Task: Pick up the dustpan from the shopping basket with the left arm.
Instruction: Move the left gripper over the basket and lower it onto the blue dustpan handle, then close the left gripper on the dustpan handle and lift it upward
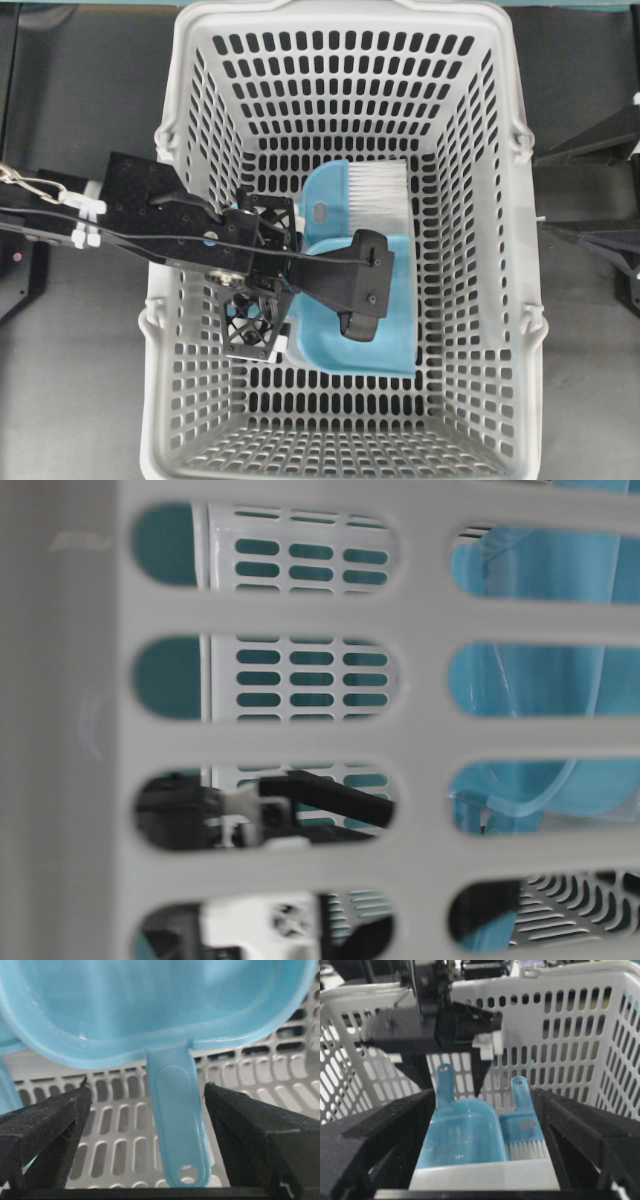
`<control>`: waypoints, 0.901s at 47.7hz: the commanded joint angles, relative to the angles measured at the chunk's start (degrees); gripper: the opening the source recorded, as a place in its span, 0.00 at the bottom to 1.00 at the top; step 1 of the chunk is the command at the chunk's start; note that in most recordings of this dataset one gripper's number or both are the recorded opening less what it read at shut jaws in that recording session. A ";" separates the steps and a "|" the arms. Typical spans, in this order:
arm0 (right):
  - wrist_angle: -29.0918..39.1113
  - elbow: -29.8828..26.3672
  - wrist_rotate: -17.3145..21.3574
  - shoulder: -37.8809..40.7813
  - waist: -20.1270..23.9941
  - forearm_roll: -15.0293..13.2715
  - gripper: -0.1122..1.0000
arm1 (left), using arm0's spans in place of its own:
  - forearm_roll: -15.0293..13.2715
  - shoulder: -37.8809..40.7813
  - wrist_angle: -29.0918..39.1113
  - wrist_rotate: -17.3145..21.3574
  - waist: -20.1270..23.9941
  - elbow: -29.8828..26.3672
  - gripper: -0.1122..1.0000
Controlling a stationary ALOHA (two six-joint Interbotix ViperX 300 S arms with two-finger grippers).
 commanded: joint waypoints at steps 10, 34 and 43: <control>-0.53 -0.18 0.09 0.09 0.00 -0.09 0.78 | 0.26 -0.53 -5.80 -0.26 -0.09 3.52 0.88; -0.53 1.05 0.18 -0.79 0.00 0.00 0.78 | 0.26 -6.24 -9.14 0.62 0.18 2.37 0.34; -0.70 1.58 0.18 -1.41 0.00 -0.09 0.78 | 0.18 -11.16 -9.67 -0.18 0.88 0.62 0.34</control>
